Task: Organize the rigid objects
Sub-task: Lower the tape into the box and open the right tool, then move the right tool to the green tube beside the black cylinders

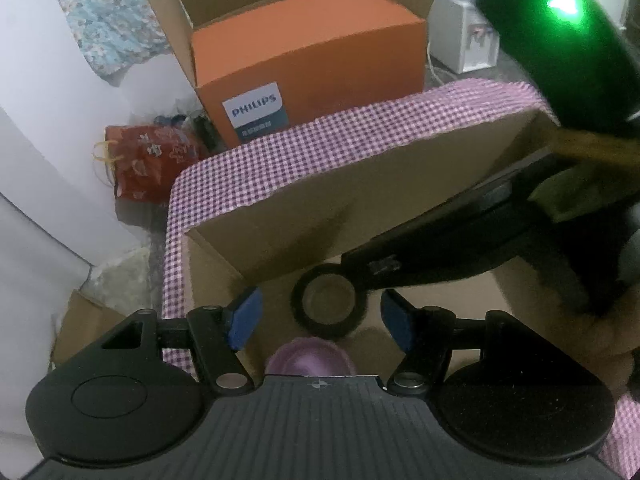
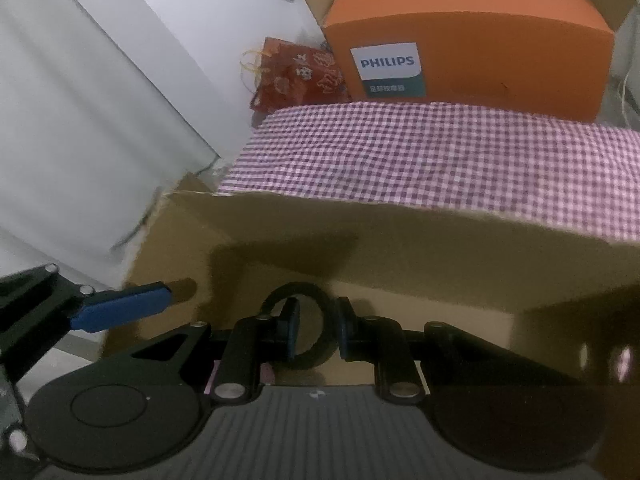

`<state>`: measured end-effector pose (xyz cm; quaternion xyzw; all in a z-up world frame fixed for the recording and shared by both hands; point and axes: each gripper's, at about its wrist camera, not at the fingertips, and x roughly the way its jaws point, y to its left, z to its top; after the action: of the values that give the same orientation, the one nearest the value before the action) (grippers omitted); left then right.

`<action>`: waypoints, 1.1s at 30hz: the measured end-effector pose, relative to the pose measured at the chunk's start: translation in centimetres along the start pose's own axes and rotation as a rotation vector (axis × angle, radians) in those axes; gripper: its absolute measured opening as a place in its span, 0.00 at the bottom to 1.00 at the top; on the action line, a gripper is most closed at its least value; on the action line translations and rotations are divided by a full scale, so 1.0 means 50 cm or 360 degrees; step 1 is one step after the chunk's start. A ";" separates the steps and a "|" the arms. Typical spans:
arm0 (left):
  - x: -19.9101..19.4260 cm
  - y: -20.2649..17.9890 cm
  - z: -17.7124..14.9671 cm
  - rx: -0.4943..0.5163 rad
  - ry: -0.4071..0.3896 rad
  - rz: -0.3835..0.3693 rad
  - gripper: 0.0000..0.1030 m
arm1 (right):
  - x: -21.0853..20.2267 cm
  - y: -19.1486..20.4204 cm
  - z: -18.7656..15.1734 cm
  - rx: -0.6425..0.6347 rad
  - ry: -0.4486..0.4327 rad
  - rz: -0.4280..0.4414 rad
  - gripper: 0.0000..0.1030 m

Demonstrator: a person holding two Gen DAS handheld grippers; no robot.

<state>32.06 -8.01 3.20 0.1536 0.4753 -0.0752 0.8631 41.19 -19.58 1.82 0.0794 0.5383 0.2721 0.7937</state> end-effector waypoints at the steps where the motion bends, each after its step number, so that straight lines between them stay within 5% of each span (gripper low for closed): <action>1: -0.011 0.001 -0.003 -0.0003 -0.0014 -0.0006 0.65 | -0.015 0.000 -0.004 0.0012 -0.0012 0.0022 0.20; 8: -0.126 0.008 -0.058 -0.0015 -0.0156 -0.0075 0.66 | -0.163 0.019 -0.067 0.0046 -0.0162 0.0117 0.21; 18: -0.263 -0.044 -0.216 0.0063 -0.0327 -0.0296 0.68 | -0.360 0.054 -0.300 0.0061 -0.0441 0.0223 0.22; 25: -0.259 -0.108 -0.332 0.0061 -0.0326 -0.0463 0.68 | -0.422 0.013 -0.481 0.0300 -0.0574 0.0219 0.22; 33: -0.186 -0.202 -0.407 0.0142 -0.0210 -0.0628 0.68 | -0.387 -0.019 -0.613 0.0519 -0.0526 0.0082 0.23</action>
<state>8.06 -10.85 -1.10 0.0904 0.4349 -0.2737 0.8531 8.76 -35.49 4.62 0.2638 0.4357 0.1848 0.8405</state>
